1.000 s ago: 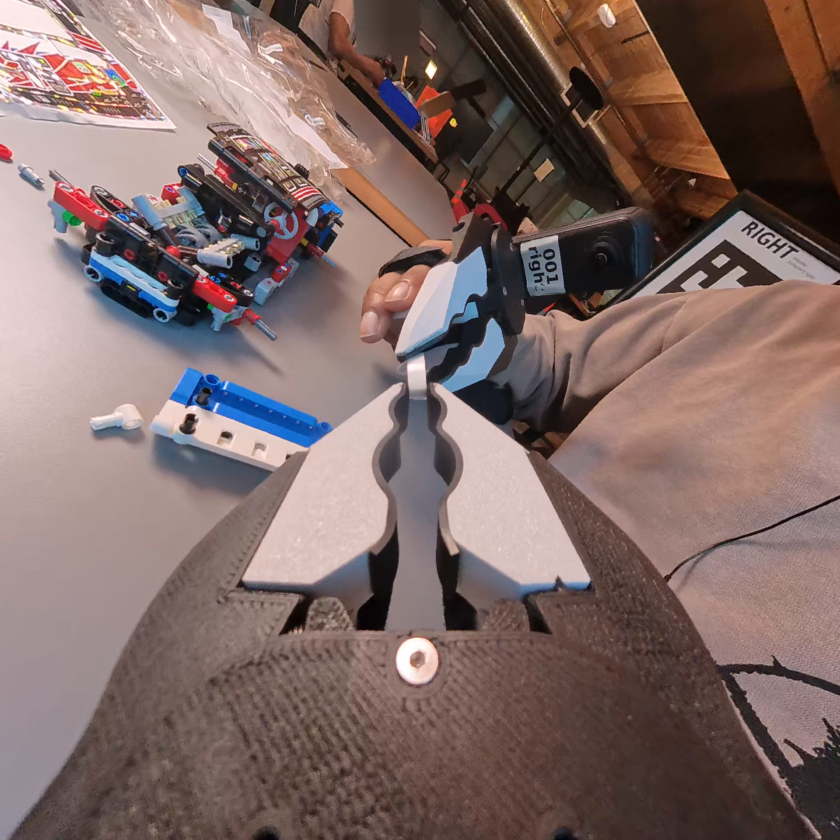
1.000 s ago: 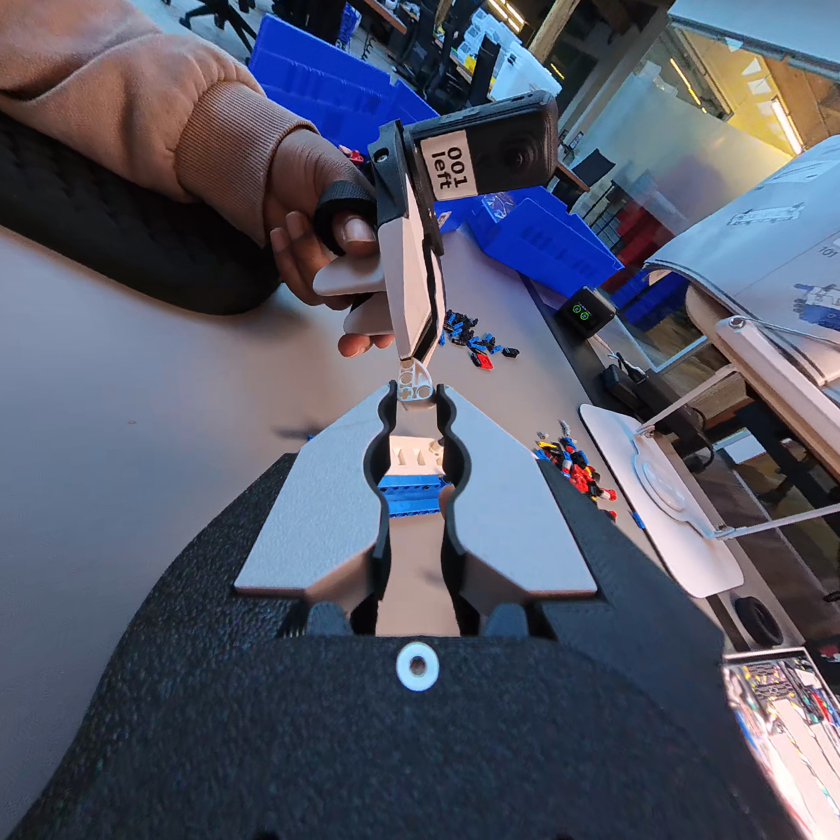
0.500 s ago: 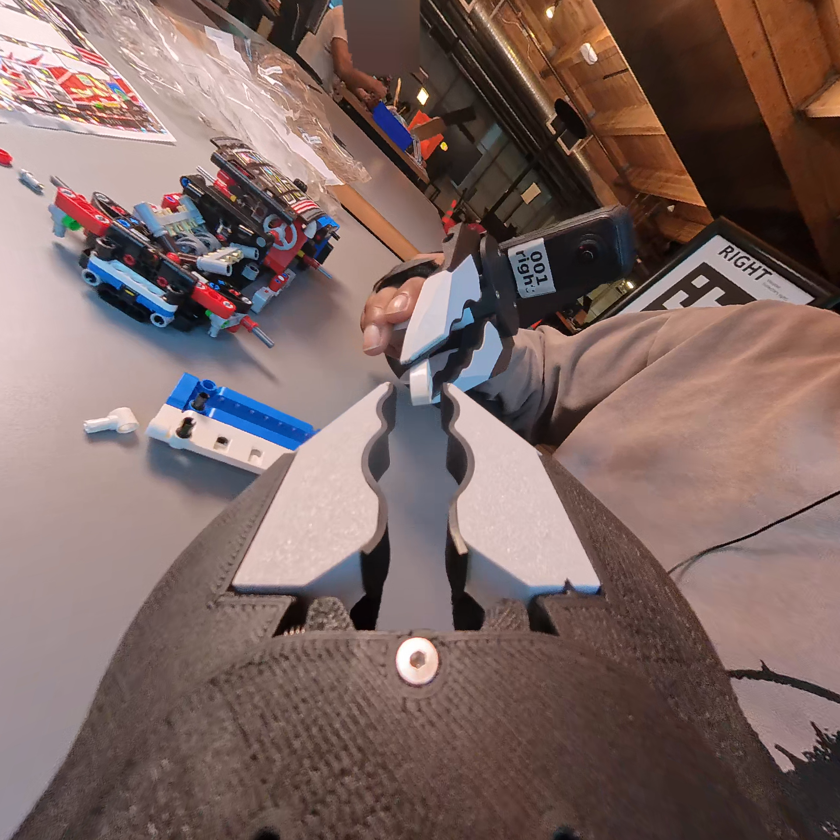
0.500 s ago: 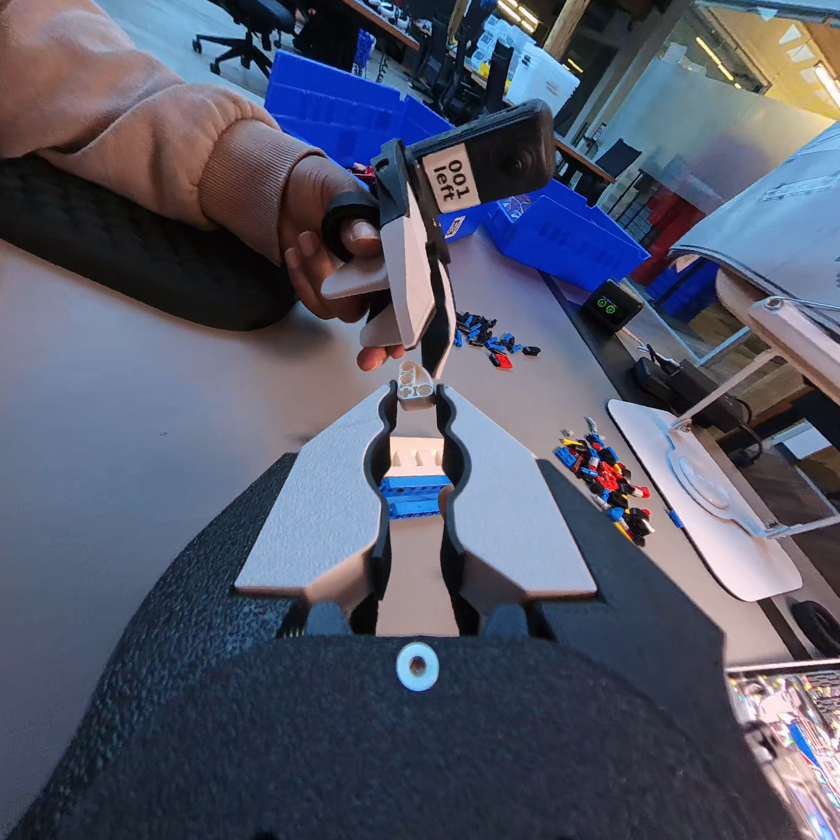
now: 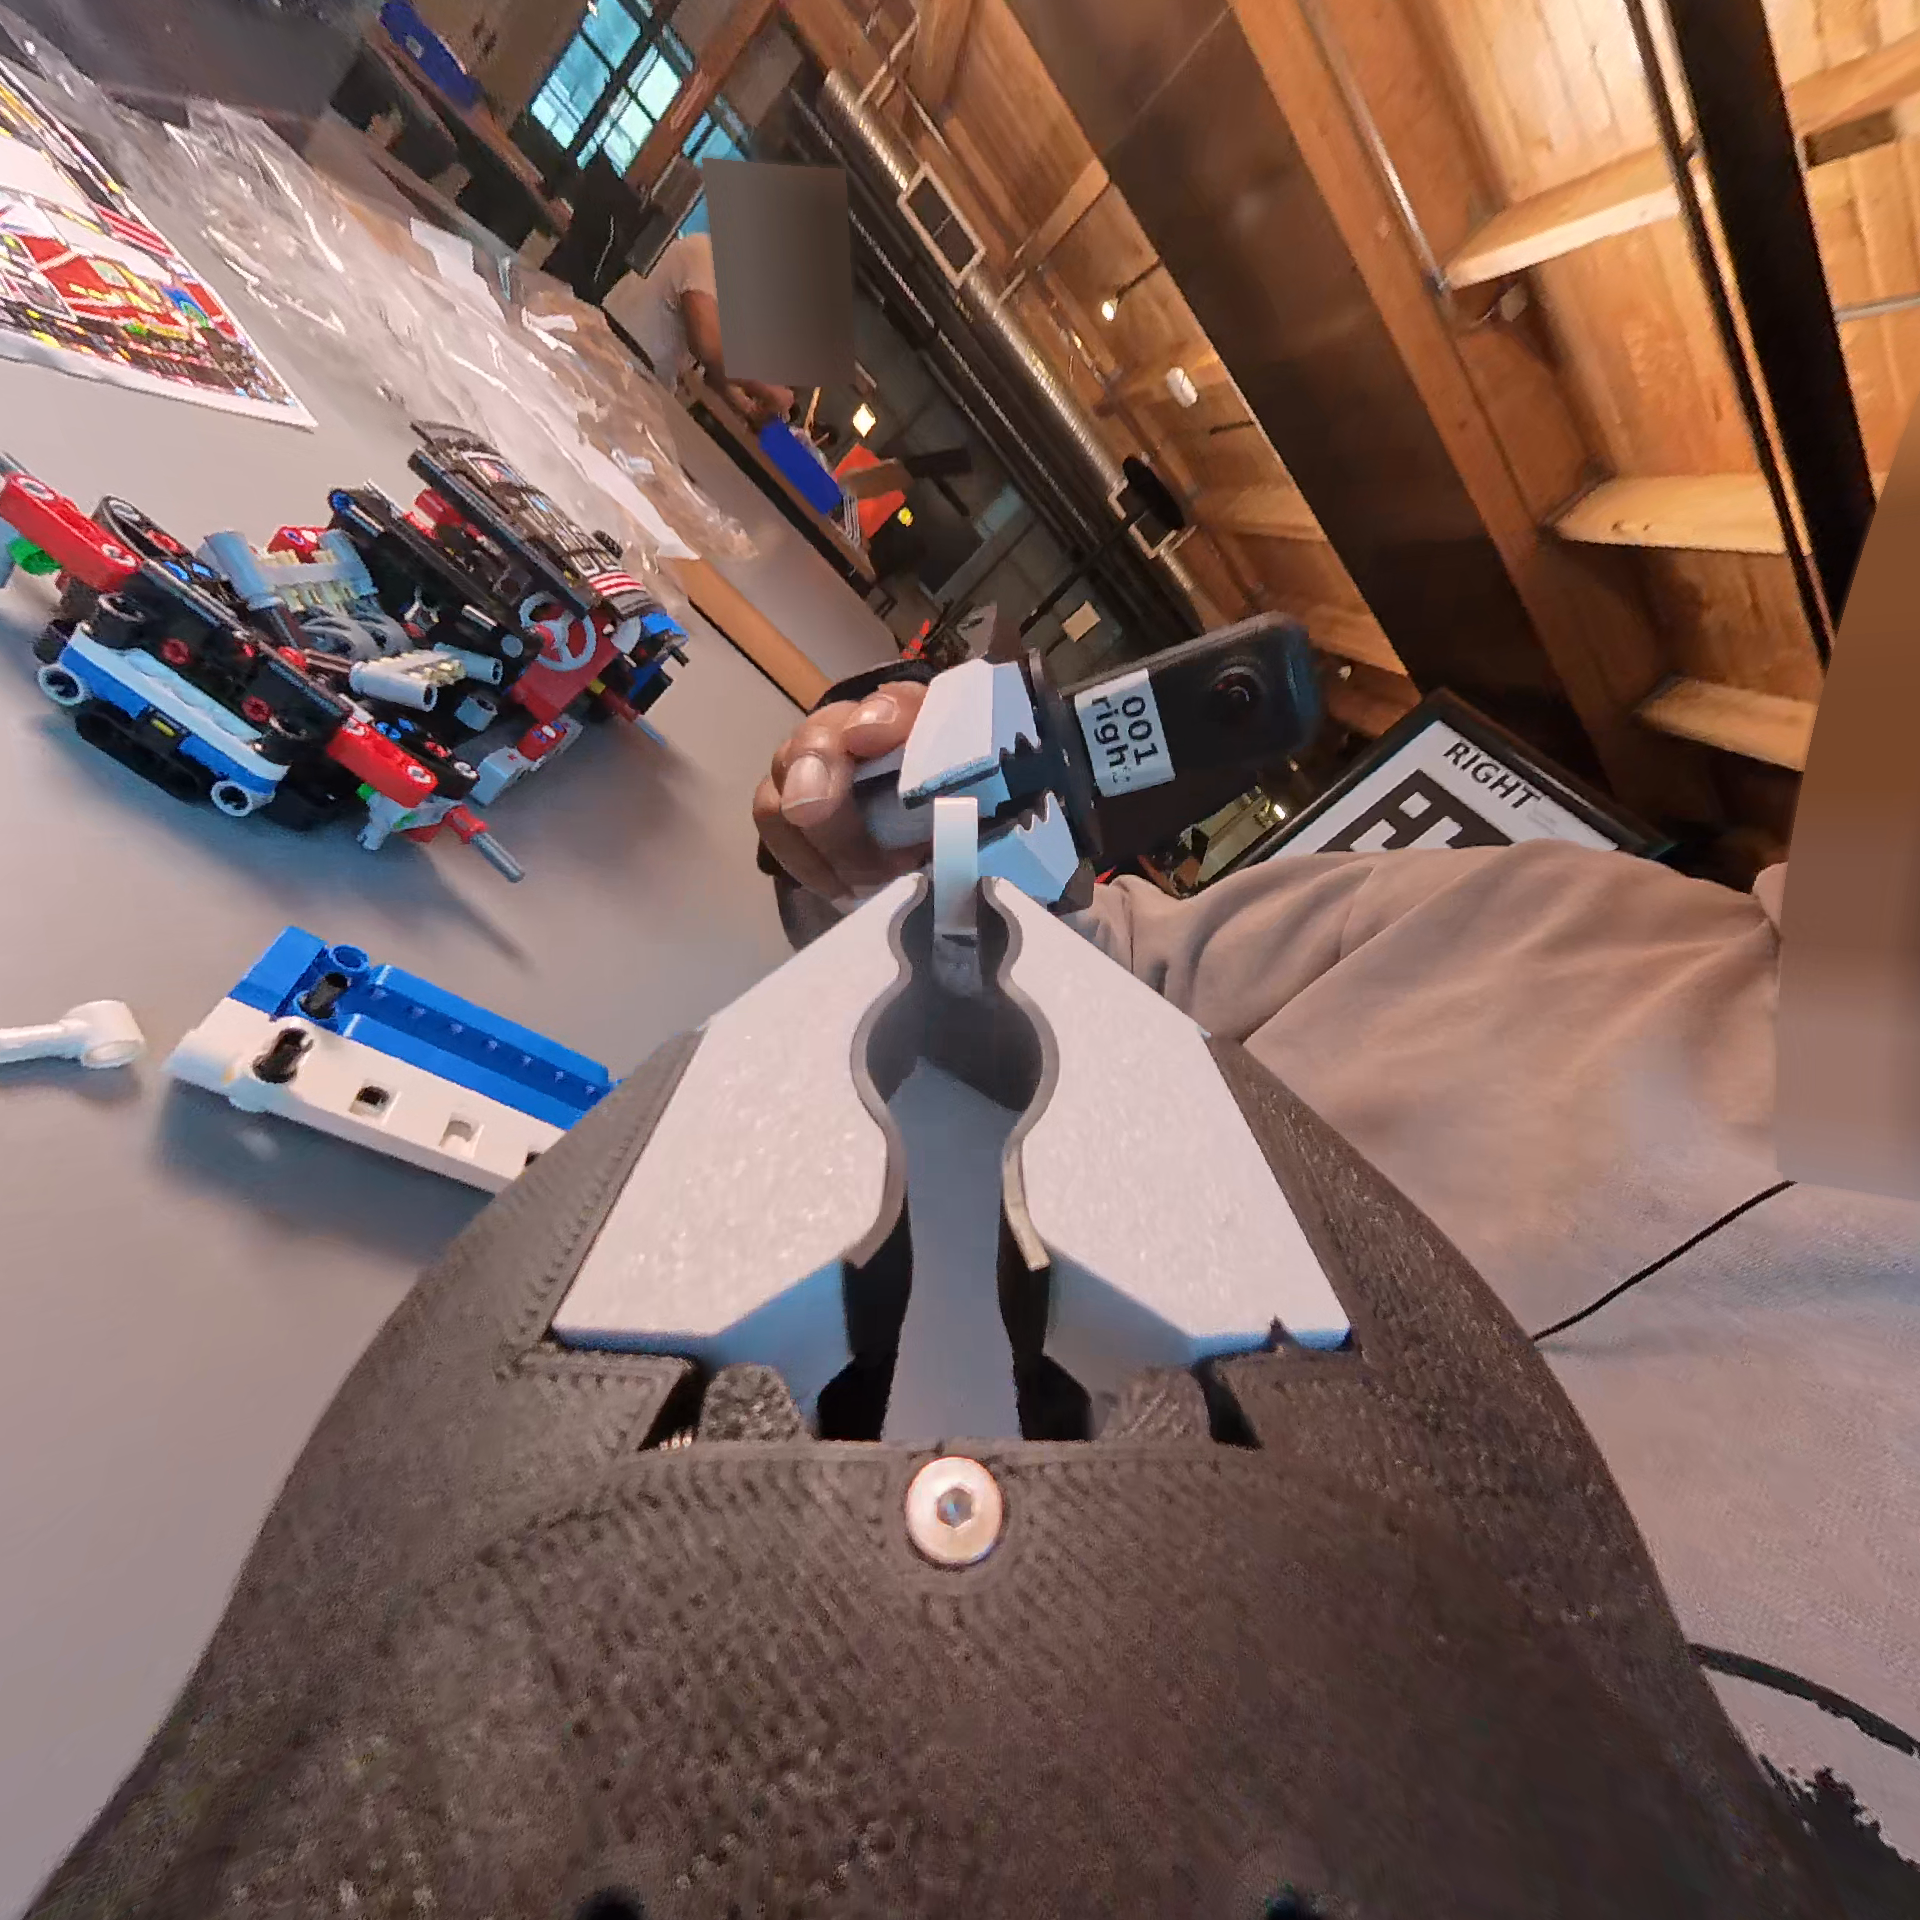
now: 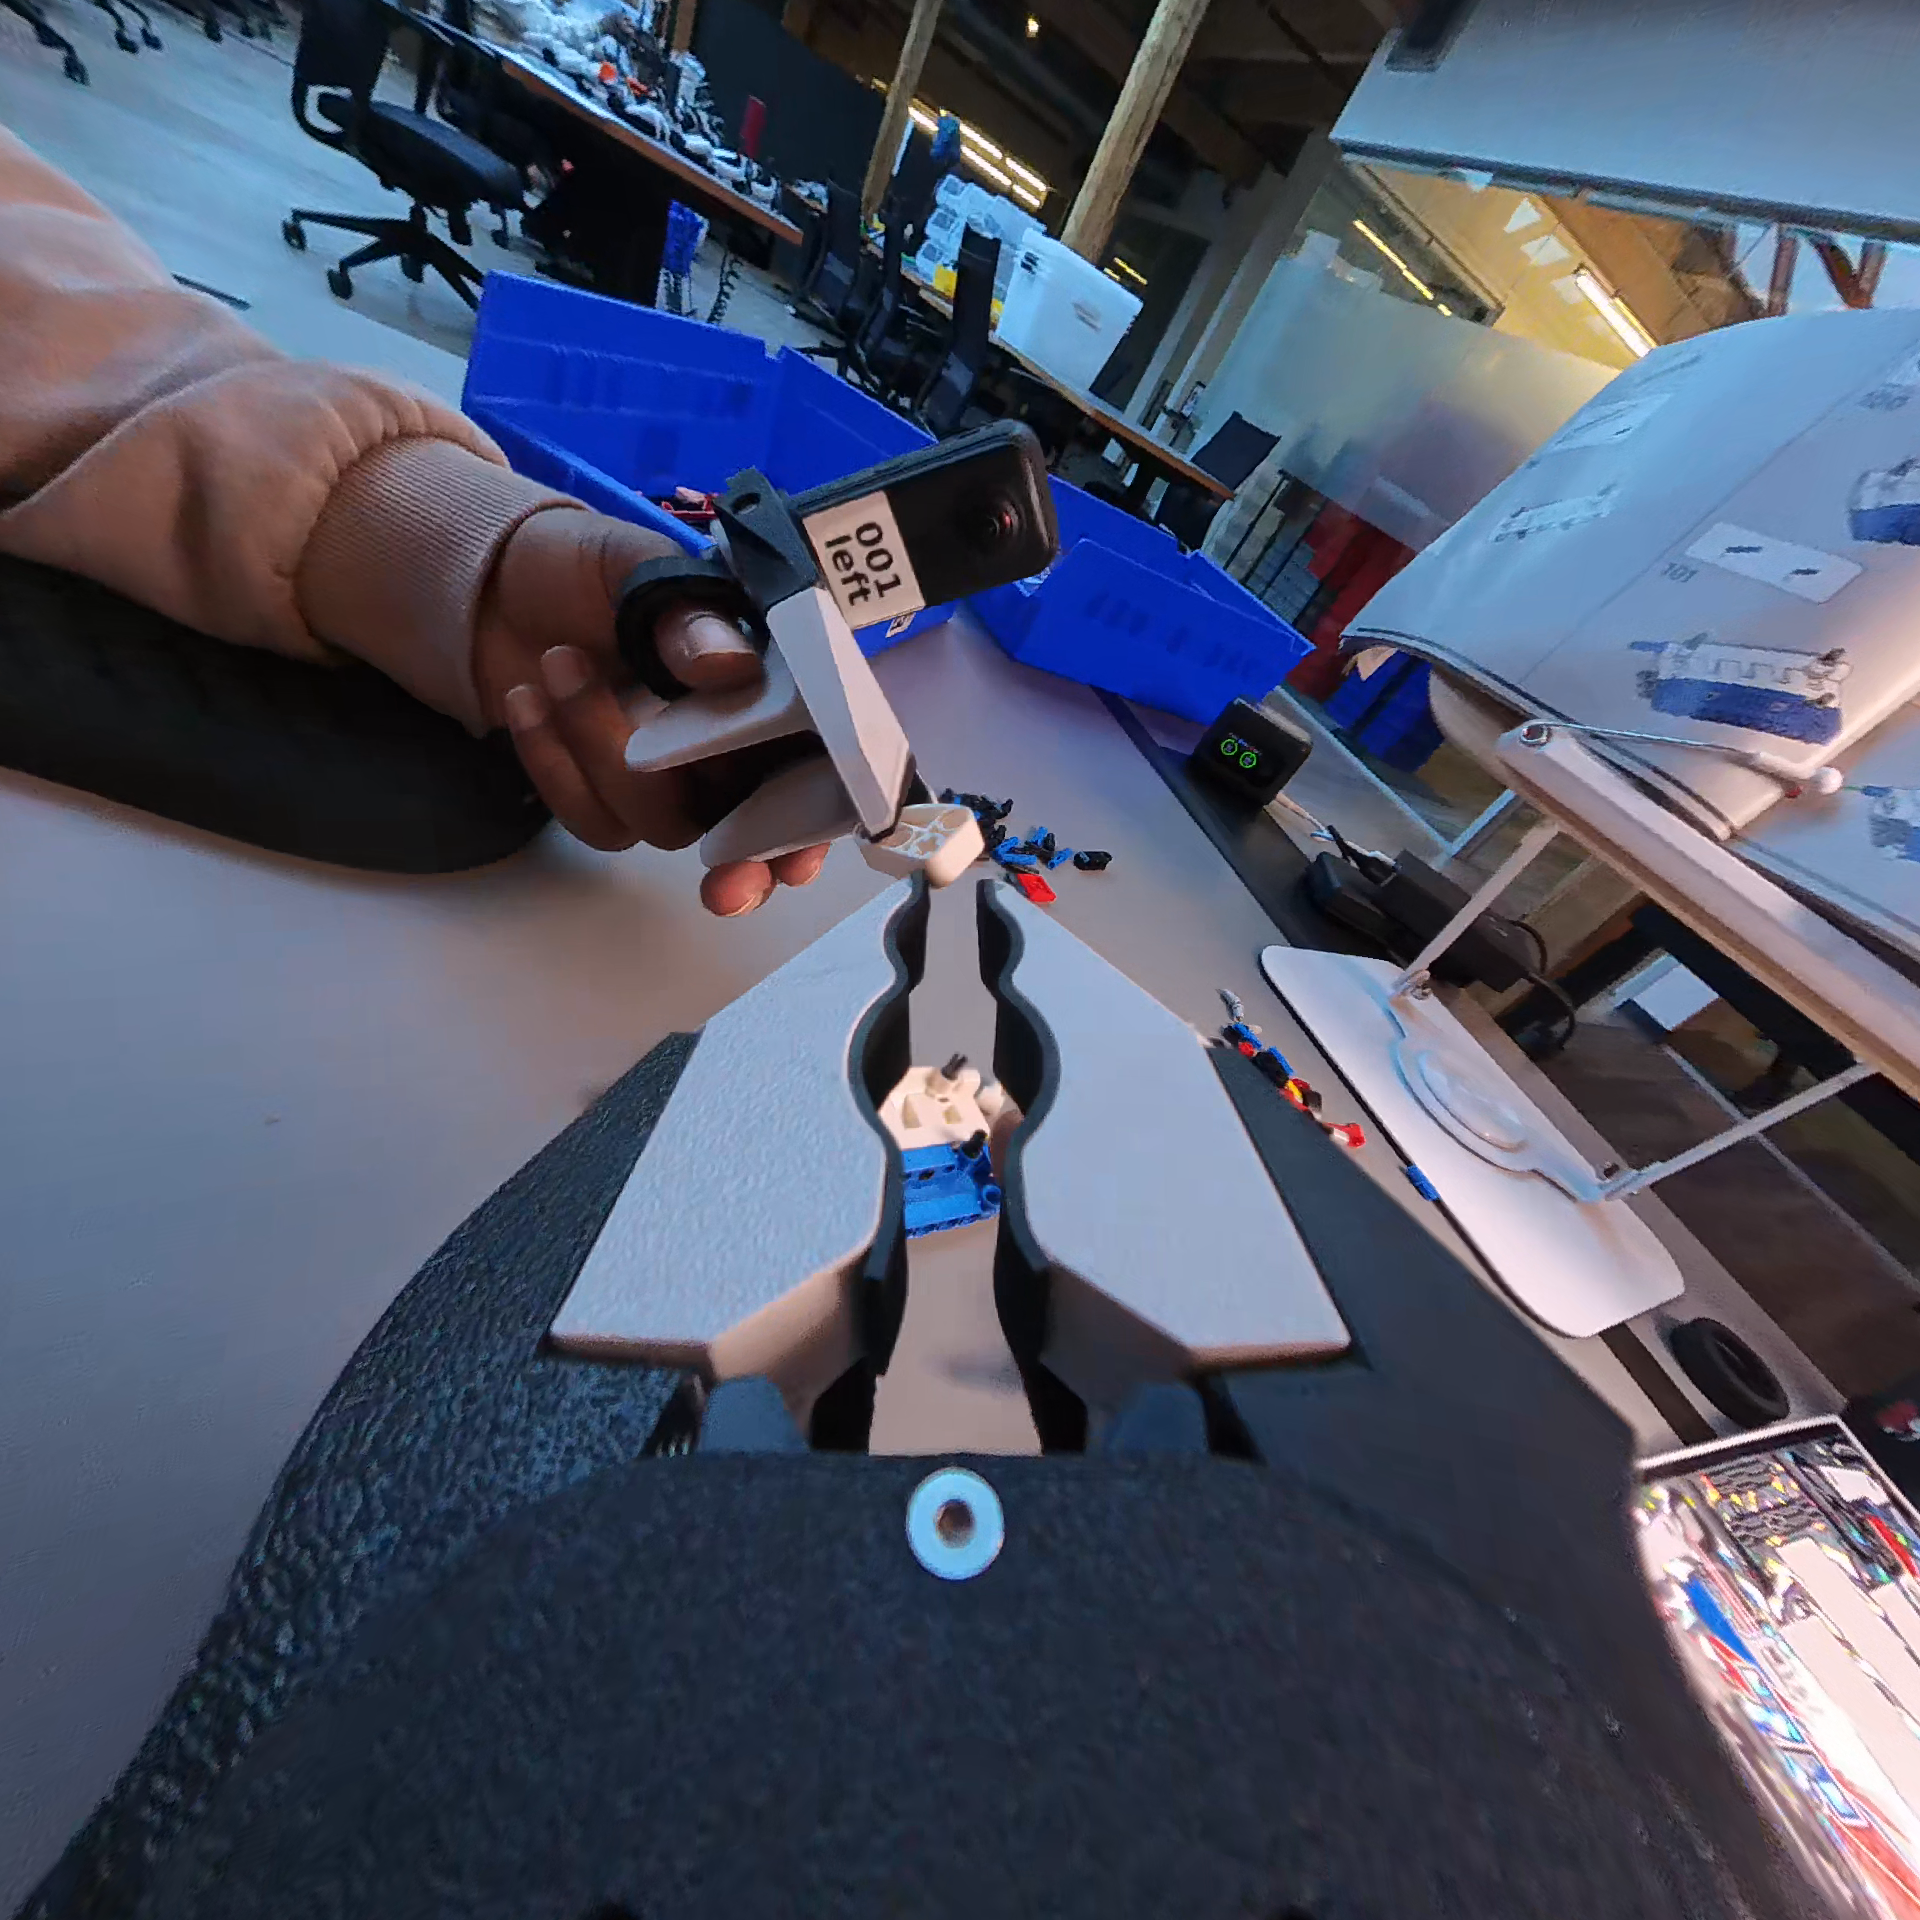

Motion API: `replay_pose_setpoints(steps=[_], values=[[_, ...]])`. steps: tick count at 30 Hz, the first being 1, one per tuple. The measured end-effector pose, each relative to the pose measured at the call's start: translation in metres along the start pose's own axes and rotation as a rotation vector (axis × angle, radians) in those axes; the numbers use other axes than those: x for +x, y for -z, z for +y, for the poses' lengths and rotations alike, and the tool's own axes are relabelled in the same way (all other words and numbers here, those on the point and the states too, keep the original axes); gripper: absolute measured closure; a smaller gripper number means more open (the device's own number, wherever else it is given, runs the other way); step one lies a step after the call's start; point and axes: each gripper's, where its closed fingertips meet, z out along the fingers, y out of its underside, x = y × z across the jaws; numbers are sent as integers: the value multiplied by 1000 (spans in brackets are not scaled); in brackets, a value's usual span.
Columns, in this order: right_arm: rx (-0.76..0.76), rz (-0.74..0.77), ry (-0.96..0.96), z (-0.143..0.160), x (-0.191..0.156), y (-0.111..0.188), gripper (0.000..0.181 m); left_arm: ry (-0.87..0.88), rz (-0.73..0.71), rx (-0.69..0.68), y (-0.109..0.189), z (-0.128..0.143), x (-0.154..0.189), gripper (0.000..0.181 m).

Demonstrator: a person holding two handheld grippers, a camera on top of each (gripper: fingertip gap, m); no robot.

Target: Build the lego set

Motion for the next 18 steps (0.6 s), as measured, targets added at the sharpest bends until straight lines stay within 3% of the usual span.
replay_pose_setpoints(steps=[4, 18], values=[[6, 36, 22, -6, 0, -2, 169, 14, 12, 66, -2, -7, 2, 177], [17, 11, 47, -6, -5, -1, 162, 13, 15, 40, -7, -1, 4, 176]])
